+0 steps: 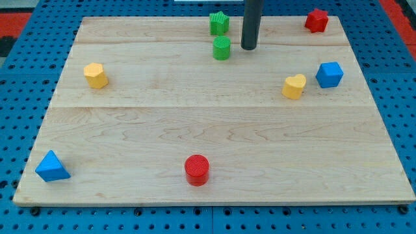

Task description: Push the green circle to the bottom right

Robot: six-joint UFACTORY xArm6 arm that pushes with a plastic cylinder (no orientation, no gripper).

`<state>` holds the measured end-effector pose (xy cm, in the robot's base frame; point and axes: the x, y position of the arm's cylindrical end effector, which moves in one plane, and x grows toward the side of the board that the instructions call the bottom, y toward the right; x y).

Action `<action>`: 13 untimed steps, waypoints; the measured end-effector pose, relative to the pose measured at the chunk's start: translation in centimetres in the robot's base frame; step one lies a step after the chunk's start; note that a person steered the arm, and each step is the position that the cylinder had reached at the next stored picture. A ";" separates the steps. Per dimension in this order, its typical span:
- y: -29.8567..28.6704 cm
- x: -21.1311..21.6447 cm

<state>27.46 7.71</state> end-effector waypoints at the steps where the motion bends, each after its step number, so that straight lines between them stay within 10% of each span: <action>1: -3.1 -1.1; 7: -5.2 7.6; 9: -3.3 4.1; 13: 0.3 17.1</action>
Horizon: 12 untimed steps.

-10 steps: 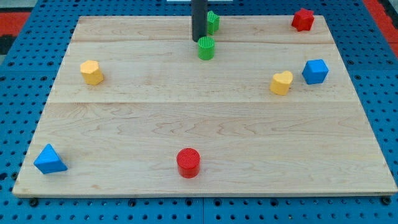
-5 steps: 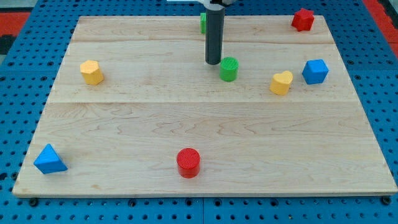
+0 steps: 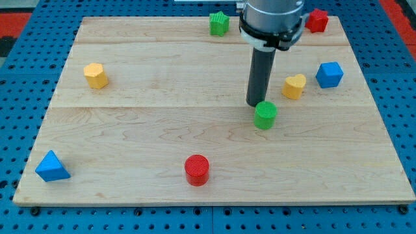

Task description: Push the green circle to the bottom right

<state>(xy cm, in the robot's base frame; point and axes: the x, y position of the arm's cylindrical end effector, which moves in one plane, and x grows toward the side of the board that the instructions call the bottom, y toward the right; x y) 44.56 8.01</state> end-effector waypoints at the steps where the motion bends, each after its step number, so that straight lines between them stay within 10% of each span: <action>1: -0.3 0.4; 5: -2.0 1.3; 12: 12.5 8.5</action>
